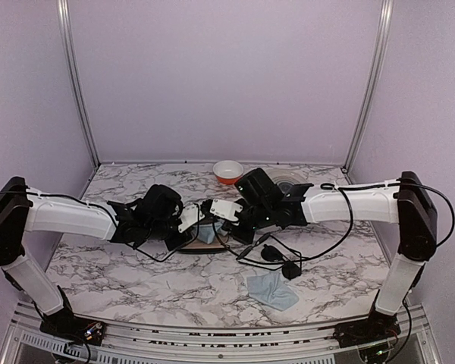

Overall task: Organize the sunglasses
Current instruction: Adjust the folded cleaning cloth on the sunglasses case.

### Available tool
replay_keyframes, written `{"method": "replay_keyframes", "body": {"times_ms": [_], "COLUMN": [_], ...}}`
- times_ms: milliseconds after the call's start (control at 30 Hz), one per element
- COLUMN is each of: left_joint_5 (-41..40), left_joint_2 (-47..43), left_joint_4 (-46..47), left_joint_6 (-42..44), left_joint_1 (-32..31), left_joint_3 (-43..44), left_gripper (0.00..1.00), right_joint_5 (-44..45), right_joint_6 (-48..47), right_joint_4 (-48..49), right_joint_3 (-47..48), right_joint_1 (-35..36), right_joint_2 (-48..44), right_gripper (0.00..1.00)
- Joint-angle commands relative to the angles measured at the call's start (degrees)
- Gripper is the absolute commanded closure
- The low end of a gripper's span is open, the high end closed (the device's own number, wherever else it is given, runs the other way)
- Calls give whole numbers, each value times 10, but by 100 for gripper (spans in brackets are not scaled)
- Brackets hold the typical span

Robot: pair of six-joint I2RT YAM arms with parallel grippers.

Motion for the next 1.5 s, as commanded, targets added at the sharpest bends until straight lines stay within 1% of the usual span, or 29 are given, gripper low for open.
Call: {"method": "replay_keyframes", "body": {"times_ms": [0, 167, 333, 533, 933, 1467], "left_joint_5": [-53, -81, -96, -75, -30, -1], "left_joint_2": [7, 10, 27, 30, 36, 49], "left_joint_4": [-59, -65, -107, -116, -137, -175], "left_joint_6": [15, 19, 11, -11, -39, -53], "left_joint_1": [7, 7, 6, 5, -12, -29], "left_joint_3": [12, 16, 40, 36, 33, 36], "left_gripper": [99, 98, 98, 97, 96, 96], "right_joint_5": [6, -11, 0, 4, -43, -92], "right_joint_6": [-15, -15, -30, -49, -57, -55], "right_joint_4": [-25, -20, -30, -34, -56, -94], "right_joint_3": [24, 35, 46, 46, 38, 42], "right_joint_1": [-8, -8, -8, -9, -8, 8], "right_joint_2": [21, 51, 76, 99, 115, 135], "right_gripper": [100, 100, 100, 100, 100, 89]}}
